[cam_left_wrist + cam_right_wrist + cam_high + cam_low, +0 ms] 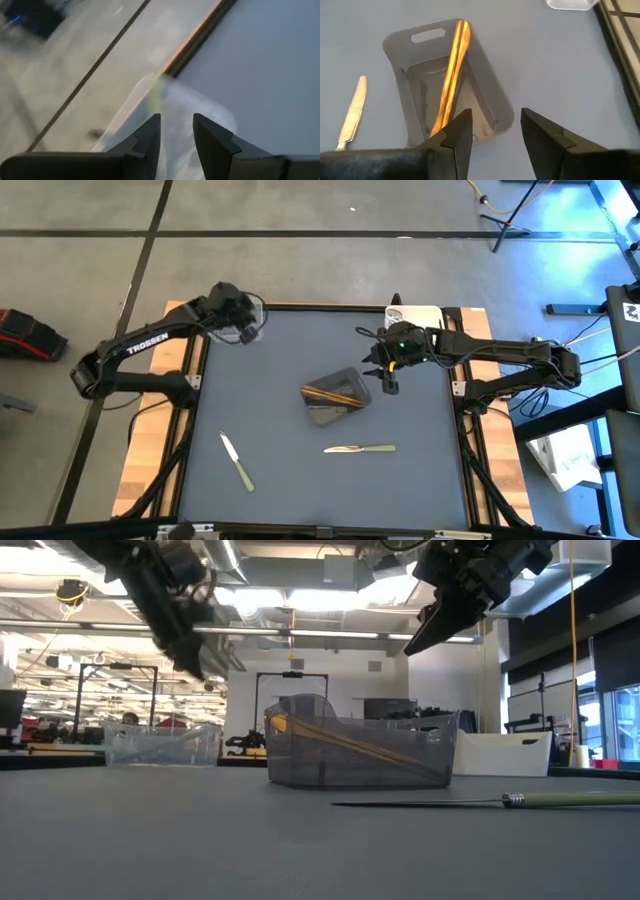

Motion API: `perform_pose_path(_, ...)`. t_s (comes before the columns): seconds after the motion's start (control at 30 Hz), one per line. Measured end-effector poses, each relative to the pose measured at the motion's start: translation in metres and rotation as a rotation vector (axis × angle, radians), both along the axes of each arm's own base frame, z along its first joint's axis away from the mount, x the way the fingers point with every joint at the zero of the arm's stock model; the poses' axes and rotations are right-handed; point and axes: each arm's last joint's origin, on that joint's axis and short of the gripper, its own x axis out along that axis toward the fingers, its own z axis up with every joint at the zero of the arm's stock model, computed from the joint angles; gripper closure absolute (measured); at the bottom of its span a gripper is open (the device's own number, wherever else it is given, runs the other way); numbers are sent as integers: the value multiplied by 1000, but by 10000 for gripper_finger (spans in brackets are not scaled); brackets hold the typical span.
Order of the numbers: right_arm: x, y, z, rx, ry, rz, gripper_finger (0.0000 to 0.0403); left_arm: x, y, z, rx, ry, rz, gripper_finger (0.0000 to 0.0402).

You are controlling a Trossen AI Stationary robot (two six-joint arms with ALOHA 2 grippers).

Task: Sort silverware by color (type)
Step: Put the green table knife into the transparent bin

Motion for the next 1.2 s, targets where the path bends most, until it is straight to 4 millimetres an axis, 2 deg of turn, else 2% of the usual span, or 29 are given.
perform_pose_path(0.1,2,8,-4,52,-32,81,249,12,-19,9,-46,-112,-152,293)
perform_pose_path(0.27,7,32,-12,57,-66,190,249,35,-60,16,-149,-236,-415,294)
perform_pose_path(0.47,6,58,-17,47,-57,276,249,59,-117,11,-252,-234,-655,294)
perform_pose_path(0.6,8,71,-16,66,-71,309,249,68,-155,5,-322,-211,-768,294)
perform_pose_path(0.73,21,87,-19,120,-133,320,249,73,-187,-2,-366,-196,-798,294)
perform_pose_path(0.9,31,113,-34,123,-109,412,249,76,-226,-11,-370,-184,-816,294)
perform_pose_path(1.2,38,164,-49,142,-168,570,249,94,-289,4,-312,-240,-780,294)
